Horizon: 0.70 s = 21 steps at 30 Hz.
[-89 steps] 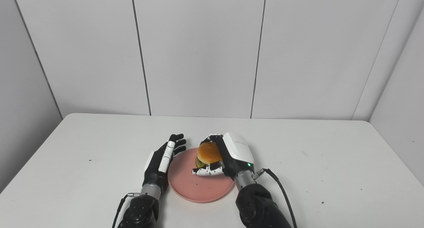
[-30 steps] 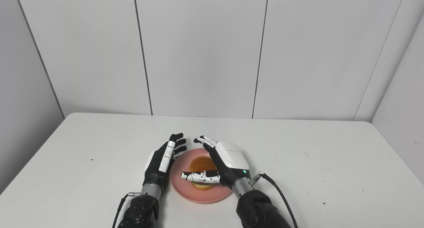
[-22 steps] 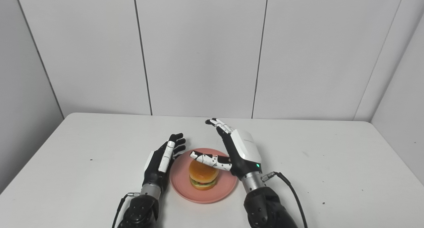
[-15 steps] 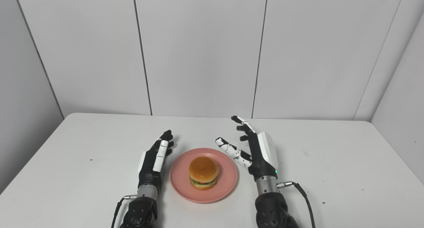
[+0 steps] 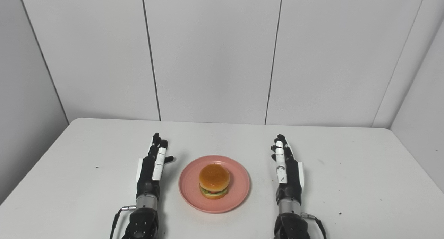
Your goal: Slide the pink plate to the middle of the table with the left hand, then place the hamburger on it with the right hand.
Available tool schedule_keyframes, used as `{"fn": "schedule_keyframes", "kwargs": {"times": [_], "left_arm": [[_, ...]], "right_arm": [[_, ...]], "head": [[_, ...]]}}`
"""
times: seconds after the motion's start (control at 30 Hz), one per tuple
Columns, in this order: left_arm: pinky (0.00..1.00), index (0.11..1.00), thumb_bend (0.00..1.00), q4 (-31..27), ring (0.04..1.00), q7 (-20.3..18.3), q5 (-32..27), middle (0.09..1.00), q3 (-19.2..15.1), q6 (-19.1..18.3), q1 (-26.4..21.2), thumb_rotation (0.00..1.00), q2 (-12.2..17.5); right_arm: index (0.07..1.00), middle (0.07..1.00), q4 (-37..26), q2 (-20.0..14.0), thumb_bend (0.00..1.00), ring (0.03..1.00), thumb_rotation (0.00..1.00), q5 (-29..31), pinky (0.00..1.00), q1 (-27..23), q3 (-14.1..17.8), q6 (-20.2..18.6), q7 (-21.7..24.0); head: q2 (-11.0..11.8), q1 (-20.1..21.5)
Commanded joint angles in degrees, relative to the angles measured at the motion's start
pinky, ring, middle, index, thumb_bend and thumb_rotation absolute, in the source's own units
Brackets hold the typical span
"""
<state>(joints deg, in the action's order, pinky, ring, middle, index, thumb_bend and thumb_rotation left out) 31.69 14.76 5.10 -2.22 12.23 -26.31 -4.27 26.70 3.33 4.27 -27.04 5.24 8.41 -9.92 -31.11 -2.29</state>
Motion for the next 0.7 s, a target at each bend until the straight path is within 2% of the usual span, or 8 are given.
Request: {"fn": "schedule_keyframes", "kwargs": {"times": [0.0, 0.13, 0.23, 0.3, 0.37, 0.4, 0.5, 0.67], "left_arm": [[0.65, 0.98, 0.82, -0.6, 0.972, -1.13, -0.41, 0.986, -0.02, -0.65, -1.35, 0.96, 0.81], [0.67, 0.972, 0.8, -0.72, 0.979, -2.14, -0.9, 0.978, -0.1, -2.21, -1.77, 0.94, 1.56], [0.75, 0.967, 0.79, -0.05, 0.977, -2.17, -0.93, 0.977, -0.06, -1.95, -2.08, 0.94, 2.02], [0.67, 0.96, 0.79, 0.31, 0.972, -2.09, -0.87, 0.975, -0.07, -1.73, -2.23, 0.94, 2.18], [0.67, 0.96, 0.79, 0.67, 0.971, -2.12, -1.0, 0.972, -0.11, -1.4, -2.34, 0.94, 2.2], [0.6, 0.96, 0.79, 0.53, 0.96, -2.15, -1.01, 0.966, -0.09, -1.49, -2.3, 0.93, 2.16], [0.55, 0.959, 0.79, -0.18, 0.945, -2.27, -1.14, 0.956, -0.05, -2.14, -2.16, 0.93, 1.96], [0.84, 0.971, 0.79, -0.81, 0.994, -2.93, -0.97, 0.977, 0.26, -3.09, -2.15, 0.95, 2.37]], "right_arm": [[0.902, 0.915, -0.62, 0.43, 0.77, 0.91, 0.96, 0.08, 0.91, -2.27, -0.32, -0.78, 0.72], [0.902, 0.907, 0.41, 0.61, 0.77, 0.889, 0.97, -0.16, 0.9, -2.45, -0.44, -1.14, 0.6], [0.905, 0.91, 1.19, 0.48, 0.76, 0.891, 0.98, -0.2, 0.9, -2.7, -0.57, -1.41, 0.92], [0.908, 0.913, 1.34, 0.48, 0.75, 0.896, 0.98, -0.3, 0.91, -2.79, -0.66, -1.76, 0.93], [0.904, 0.911, 1.65, 0.44, 0.75, 0.894, 0.98, -0.5, 0.91, -2.9, -0.75, -1.71, 0.9], [0.9, 0.909, 1.89, 0.38, 0.76, 0.89, 0.98, -0.63, 0.9, -2.95, -0.8, -1.64, 0.9], [0.894, 0.906, 1.94, 0.28, 0.76, 0.888, 0.98, -0.7, 0.9, -2.97, -0.83, -2.15, 0.93], [0.892, 0.917, 1.29, 0.38, 0.77, 0.905, 0.97, -1.06, 0.93, -2.84, -1.09, -3.4, 0.79]], "head": [[-0.1, 0.18], [-0.16, 0.56], [-0.18, 0.76], [-0.14, 0.85], [-0.14, 0.92], [-0.14, 0.92], [-0.14, 0.92], [-0.2, 1.22]]}}
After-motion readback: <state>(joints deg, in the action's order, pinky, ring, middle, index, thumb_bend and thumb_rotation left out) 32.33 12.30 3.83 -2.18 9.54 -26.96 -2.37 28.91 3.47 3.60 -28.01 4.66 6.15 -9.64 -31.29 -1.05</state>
